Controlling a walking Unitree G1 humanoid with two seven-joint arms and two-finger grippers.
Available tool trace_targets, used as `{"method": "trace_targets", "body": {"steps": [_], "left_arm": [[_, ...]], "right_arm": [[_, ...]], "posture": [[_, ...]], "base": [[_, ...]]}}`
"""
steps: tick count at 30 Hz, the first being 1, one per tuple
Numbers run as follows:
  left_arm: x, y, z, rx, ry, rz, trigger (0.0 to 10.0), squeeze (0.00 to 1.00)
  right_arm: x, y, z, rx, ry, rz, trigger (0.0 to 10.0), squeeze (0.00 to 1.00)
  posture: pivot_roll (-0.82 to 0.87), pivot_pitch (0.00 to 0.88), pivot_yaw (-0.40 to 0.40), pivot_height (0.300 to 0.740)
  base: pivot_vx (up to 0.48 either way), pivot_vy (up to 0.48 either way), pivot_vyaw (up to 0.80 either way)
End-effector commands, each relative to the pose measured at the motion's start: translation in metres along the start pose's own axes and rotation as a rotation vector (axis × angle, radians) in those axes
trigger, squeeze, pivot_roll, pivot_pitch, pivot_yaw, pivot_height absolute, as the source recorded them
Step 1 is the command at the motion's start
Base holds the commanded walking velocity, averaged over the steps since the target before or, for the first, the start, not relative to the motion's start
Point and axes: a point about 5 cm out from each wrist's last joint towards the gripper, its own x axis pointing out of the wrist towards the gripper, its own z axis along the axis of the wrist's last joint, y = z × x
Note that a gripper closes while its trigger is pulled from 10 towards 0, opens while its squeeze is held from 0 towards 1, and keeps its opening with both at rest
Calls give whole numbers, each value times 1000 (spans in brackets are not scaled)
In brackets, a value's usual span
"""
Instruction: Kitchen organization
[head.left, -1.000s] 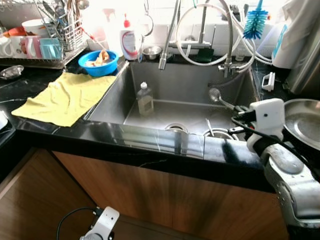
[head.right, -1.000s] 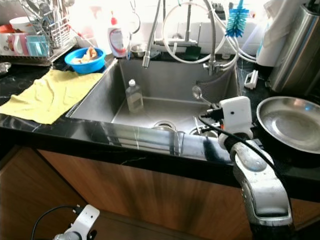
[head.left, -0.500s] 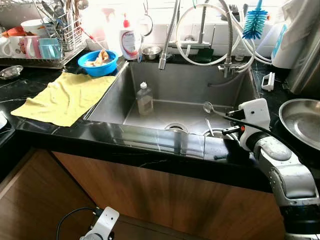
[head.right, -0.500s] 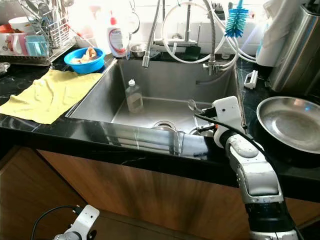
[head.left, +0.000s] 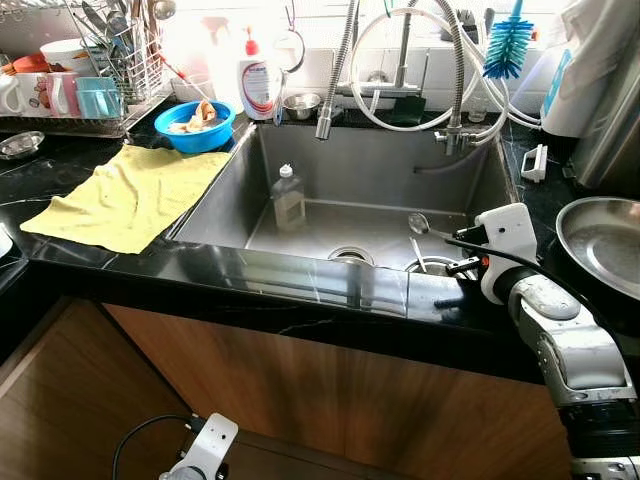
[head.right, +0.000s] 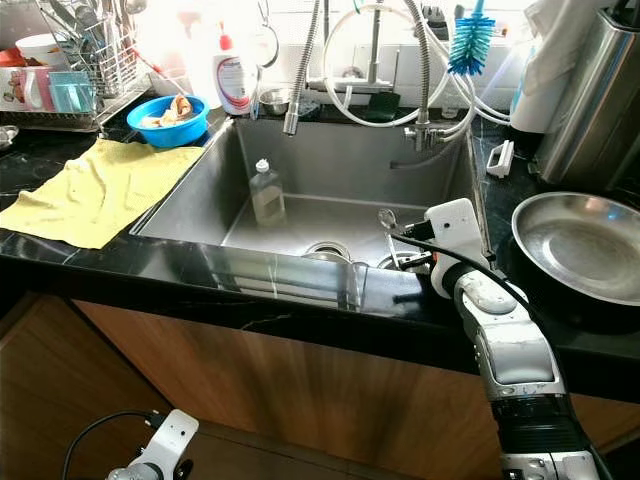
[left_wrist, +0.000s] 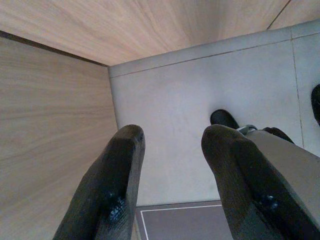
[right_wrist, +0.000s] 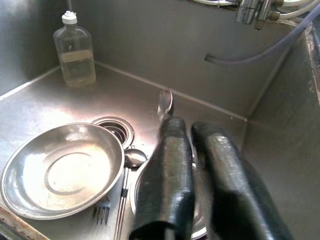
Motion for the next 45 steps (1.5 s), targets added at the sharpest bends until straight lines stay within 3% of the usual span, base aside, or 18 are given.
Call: {"method": "trace_targets", "body": {"steps": [1,5,7,8,9,15,19,27,34,40,45], "left_arm": [[-1,6,-2,0,10,17,10000,0],[-1,6,-2,0,11,18,10000,0],[-1,6,-3,0,11,18,10000,0],[-1,6,-3,0,11,18,10000,0],[-1,6,-3,0,11,18,10000,0],[-1,5,-3,-1,10,19,10000,0],[-1,5,-4,7,10,17,10000,0],[0,4,3,17,-10,8,10000,0],[1,4,8,25,-22,1,10000,0],[1,6,10,31,-30,2,10000,0],[1,7,12,32,-36,2,10000,0]], "right_arm": [[1,0,-7,10,26,-3,10000,647],[2,-2,-7,11,21,-16,10000,620],[3,-1,-4,3,7,-20,10000,67],[3,-1,-4,0,5,-19,10000,67],[3,-1,-3,-3,-2,-24,10000,0],[-2,-13,17,2,-94,-140,10000,0],[-17,-36,42,16,-165,-292,10000,0],[-39,-51,70,-29,-243,-426,10000,0],[-51,-65,55,20,-169,-507,10000,0],[-79,-96,39,242,-192,-786,10000,0],[-90,-100,28,300,-166,-829,10000,0]], "posture": [[-155,0,68,740],[-150,0,67,740],[-147,0,67,740],[-147,0,67,740],[-145,0,67,740],[-139,0,66,740],[-150,0,75,740],[-154,0,82,740],[-152,0,84,740],[-148,0,85,740],[-152,0,88,740]], "base": [[0,0,0],[0,0,0],[0,0,0],[0,0,0],[0,0,0],[0,0,0],[0,0,0],[0,0,0],[0,0,0],[0,0,0],[0,0,0]]}}
